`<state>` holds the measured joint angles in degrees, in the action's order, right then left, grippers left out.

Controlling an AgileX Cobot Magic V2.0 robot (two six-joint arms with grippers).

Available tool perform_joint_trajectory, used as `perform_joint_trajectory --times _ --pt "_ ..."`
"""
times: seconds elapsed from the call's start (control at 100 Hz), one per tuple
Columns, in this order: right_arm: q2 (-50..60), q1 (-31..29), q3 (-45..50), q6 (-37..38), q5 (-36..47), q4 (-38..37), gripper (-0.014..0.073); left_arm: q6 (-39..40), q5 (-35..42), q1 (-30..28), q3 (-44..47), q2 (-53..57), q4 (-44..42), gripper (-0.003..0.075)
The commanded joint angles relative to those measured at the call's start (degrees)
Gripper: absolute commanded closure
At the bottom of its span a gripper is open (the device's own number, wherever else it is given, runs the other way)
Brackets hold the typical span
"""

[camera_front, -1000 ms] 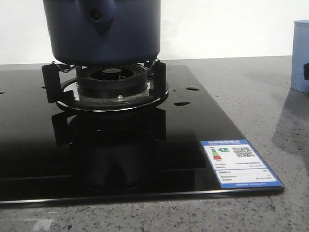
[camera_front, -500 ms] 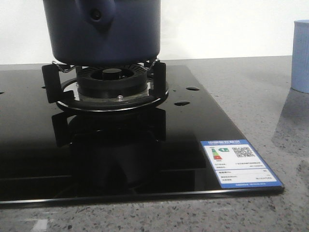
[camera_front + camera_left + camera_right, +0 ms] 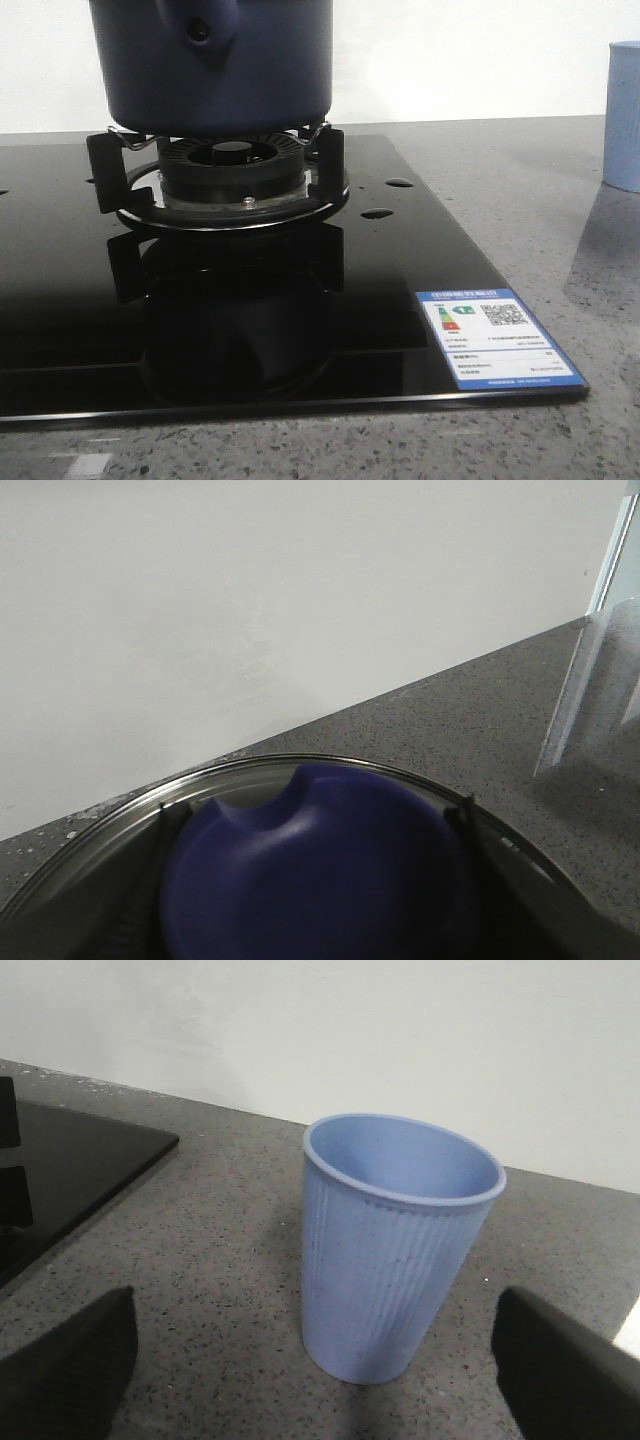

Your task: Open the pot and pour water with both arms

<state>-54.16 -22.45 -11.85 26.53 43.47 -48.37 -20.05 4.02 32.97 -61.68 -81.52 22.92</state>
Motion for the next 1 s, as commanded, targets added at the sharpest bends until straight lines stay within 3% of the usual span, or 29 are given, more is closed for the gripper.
perform_joint_trajectory --times 0.0,0.8,0.99 --pt "0.6 -0.2 -1.2 0.3 3.4 1.8 -0.0057 0.2 7.7 0.3 -2.2 2.1 0.7 0.0334" --pt "0.6 -0.2 -1.2 0.3 3.3 1.8 -0.0057 0.5 7.1 0.3 -2.2 0.4 1.7 0.0331" --pt "0.6 -0.2 -1.2 0.3 3.3 1.8 -0.0057 0.5 6.9 0.3 -2.2 0.7 1.7 0.0222"
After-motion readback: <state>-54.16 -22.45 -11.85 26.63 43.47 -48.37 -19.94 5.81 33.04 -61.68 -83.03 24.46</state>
